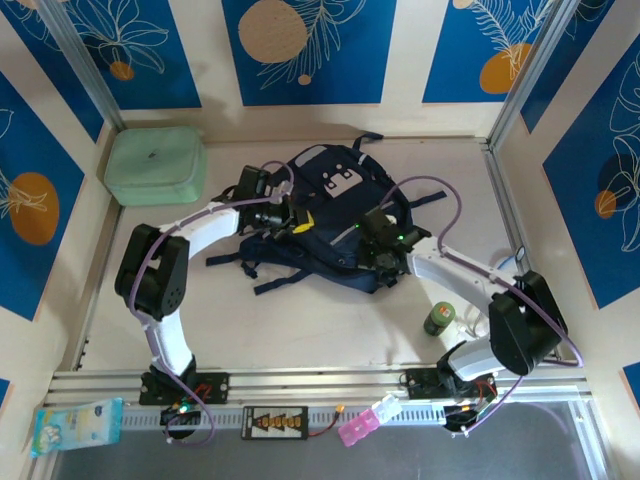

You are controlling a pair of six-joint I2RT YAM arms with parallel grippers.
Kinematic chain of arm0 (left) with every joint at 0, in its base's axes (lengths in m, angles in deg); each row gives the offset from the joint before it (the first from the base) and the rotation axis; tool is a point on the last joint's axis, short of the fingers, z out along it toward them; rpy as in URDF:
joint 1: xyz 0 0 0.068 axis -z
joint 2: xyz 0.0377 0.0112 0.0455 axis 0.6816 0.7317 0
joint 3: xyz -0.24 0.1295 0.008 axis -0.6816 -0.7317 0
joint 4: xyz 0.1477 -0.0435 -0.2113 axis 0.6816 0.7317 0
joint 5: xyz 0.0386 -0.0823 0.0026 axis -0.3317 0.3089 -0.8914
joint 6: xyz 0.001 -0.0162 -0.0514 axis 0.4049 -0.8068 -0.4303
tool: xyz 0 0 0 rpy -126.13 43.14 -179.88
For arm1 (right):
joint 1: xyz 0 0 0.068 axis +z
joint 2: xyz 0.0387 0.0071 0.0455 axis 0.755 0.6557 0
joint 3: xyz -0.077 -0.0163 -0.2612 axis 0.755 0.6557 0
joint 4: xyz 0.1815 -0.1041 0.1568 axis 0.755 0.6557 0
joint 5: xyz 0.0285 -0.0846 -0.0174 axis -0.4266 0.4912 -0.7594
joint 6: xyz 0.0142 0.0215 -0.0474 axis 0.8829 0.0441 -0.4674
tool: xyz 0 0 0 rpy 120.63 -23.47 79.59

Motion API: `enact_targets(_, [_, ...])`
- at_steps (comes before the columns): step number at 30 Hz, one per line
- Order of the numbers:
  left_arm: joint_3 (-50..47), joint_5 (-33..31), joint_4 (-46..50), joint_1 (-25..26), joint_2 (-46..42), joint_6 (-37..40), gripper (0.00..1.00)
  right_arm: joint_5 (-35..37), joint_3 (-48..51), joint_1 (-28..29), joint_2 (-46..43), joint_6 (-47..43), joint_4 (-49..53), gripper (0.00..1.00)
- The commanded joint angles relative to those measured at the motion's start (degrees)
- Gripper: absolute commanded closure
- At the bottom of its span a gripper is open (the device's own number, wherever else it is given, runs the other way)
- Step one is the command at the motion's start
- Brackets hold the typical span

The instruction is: Pack books, pencil case, and school supplies into a backpack

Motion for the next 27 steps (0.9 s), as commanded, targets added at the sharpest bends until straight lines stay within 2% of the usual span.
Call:
enact_targets(1, [3.3, -3.6, 8.9, -2.3, 0.5, 8.2, 0.95, -2.5, 1.3, -1.7, -2.8, -2.1, 1.2, 1.00])
enact_targets(3, [5.0, -6.6, 13.7, -2.3, -0.1, 12.6, 0.74, -4.6, 0.6, 0.3, -3.1, -5.1, -0.6, 1.00])
enact_targets(6, [6.5, -14.5, 20.4, -2.8, -3.0, 17.9, 0.43, -9.0, -1.2, 3.0, -1.8, -8.9, -3.1, 1.00])
enact_targets(9, [3.7, -18.4, 20.5, -4.3, -7.7, 17.7, 0.29, -11.5, -3.8, 5.9, 0.8, -10.9, -5.1, 1.00])
enact_targets(15, [-7.0, -20.6, 16.9, -8.0, -17.7, 12.1, 0.22, -16.7, -11.0, 9.6, 8.5, -8.7, -9.7, 1.00])
enact_targets(20, [-14.5, -17.9, 12.3, -8.7, -23.7, 5.3, 0.21, -19.2, -17.7, 12.8, 15.1, -7.0, -11.9, 1.00])
enact_targets(23, [-18.7, -17.0, 8.2, -8.7, -26.9, -0.3, 0.23, -19.4, -20.7, 14.2, 17.9, -6.4, -11.9, 1.00])
enact_targets(27, [-23.5, -16.7, 1.8, -8.6, -29.9, -7.3, 0.31, -20.7, -21.9, 14.9, 19.4, -5.5, -12.9, 1.00])
